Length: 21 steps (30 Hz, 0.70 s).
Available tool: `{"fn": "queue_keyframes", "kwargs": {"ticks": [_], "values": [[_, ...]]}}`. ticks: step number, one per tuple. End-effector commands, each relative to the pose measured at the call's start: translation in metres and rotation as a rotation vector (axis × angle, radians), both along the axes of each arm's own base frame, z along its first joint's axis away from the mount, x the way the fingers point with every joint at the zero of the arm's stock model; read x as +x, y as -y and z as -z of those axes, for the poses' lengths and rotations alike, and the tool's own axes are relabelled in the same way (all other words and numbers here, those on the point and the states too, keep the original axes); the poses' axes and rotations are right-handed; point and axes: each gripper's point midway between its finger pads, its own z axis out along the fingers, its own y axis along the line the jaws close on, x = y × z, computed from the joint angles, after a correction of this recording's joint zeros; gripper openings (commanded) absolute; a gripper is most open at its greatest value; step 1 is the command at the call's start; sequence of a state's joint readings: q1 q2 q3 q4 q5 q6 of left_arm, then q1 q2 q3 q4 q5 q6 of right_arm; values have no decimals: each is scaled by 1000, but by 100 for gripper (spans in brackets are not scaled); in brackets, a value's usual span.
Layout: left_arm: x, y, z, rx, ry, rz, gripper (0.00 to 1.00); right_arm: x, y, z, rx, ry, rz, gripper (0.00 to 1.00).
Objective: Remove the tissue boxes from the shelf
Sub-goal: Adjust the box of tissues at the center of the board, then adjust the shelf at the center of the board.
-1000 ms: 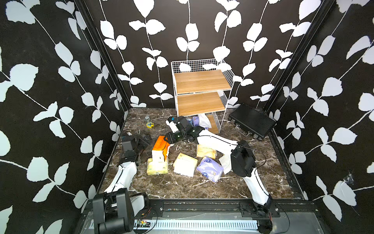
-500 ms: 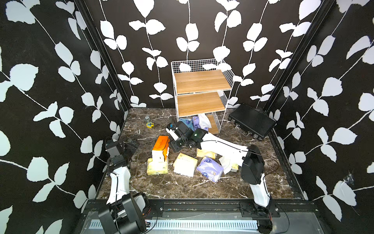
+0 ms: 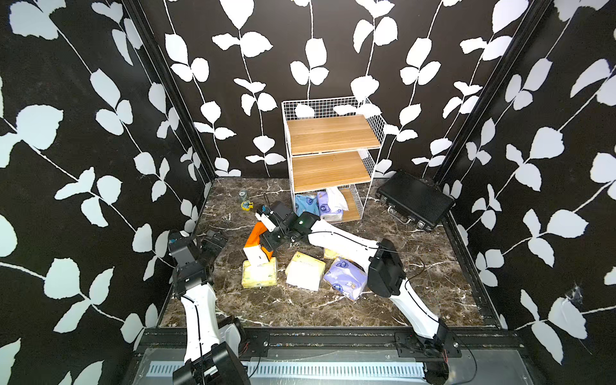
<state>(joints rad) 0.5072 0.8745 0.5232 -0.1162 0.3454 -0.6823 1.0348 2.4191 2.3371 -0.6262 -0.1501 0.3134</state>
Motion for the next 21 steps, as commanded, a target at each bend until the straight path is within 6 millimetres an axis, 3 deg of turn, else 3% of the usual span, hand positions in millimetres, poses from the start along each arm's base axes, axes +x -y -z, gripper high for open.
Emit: {"fn": "queue_keyframes", "kwargs": {"ticks": [1,6,12,17,21], "values": [[1,-1,0,-8,3,13,99,10,-17,-14,61,7,7,61],[0,-4,11,-21,-6,6,99,24,-32,1,129,-27,31,65],[11,-2,27,-77,-4,43,99,34,-35,-25,296,-52,47,67],[26,8,44,-161,10,123,99,61,-2,-54,358,-2,122,68],[29,11,59,-169,-13,139,99,73,35,-50,366,-6,172,67]]}}
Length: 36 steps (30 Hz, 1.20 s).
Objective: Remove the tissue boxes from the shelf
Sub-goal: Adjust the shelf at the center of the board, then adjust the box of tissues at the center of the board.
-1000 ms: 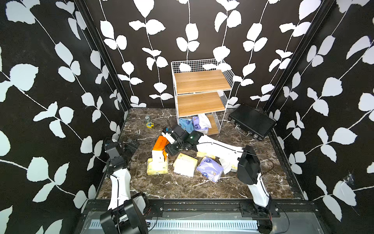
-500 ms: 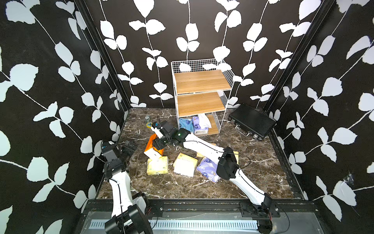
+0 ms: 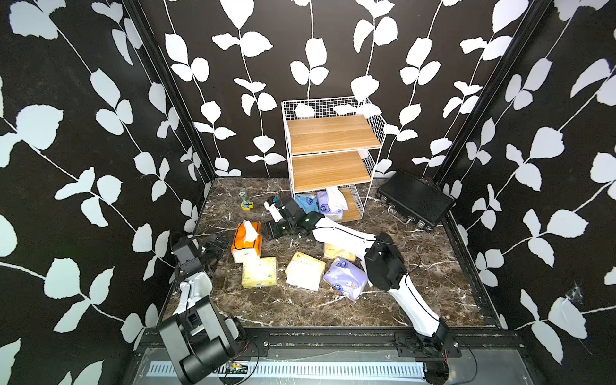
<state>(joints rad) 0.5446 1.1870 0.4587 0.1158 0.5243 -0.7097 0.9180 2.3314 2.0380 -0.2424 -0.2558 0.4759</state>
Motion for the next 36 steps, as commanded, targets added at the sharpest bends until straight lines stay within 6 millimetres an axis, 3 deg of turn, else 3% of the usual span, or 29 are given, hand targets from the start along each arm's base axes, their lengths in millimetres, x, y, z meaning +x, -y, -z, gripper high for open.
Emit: {"fn": "queue_keyframes", "kwargs": {"ticks": [1,4,10,12,17,22,31,36], "values": [[8,4,-6,22,56,40,99,18,25,-52,137,78,46,67],[17,12,-5,18,68,77,99,11,45,-49,144,80,37,66],[42,60,-7,30,74,217,99,-6,77,-40,96,86,27,65],[45,68,-5,32,77,219,99,-10,84,-36,93,83,32,65],[48,73,-4,18,87,219,99,-25,82,-42,127,66,-34,64],[64,83,-14,9,130,247,99,-33,80,-54,191,52,-57,62],[94,112,-17,-18,169,295,99,-41,99,-67,187,82,-23,57],[95,113,-20,-5,168,299,99,-38,112,-62,110,114,6,55]]}}
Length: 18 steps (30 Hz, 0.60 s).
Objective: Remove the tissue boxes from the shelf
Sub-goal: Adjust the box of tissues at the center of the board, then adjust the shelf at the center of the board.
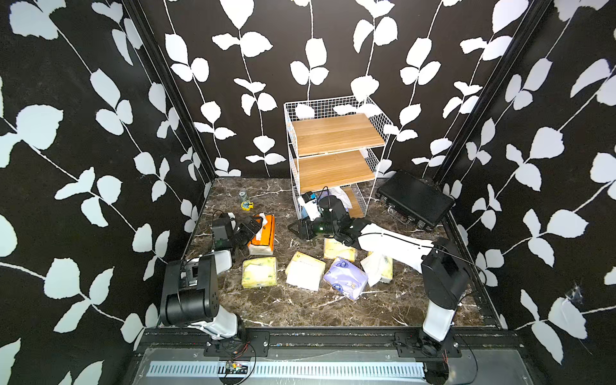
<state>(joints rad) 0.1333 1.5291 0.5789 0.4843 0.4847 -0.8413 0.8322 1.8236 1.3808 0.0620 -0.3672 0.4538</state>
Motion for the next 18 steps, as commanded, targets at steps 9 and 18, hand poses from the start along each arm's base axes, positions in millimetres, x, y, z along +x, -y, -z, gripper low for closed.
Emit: {"fn": "queue_keyframes", "kwargs": {"ticks": [9,18], "values": [[-38,-17,-56,300,-10,34,99,39,12,9,-77,68,58,56],[-72,-15,-107,422,27,97,99,77,-28,15,-22,77,45,58]]}}
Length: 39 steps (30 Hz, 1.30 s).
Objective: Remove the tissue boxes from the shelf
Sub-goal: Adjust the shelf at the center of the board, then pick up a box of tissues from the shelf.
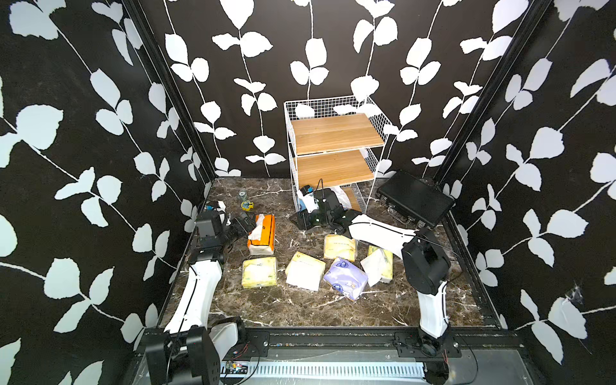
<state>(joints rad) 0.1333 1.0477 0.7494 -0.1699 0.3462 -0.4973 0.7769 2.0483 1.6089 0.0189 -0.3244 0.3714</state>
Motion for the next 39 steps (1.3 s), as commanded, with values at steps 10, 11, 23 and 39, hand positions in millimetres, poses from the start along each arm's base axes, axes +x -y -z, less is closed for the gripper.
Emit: {"fn": "queue_keyframes", "kwargs": {"ticks": [10,11,23,39], "values": [[-34,-3,-43,166,-6,51,99,17,-30,-42,142,52,-29,59],[-33,-3,-45,166,-1,52,99,16,-30,-47,152,62,-30,60],[-34,-1,-90,220,133,74,99,-18,28,-68,76,85,53,61],[-18,13,-105,254,264,183,99,34,171,36,136,-232,494,58]]}}
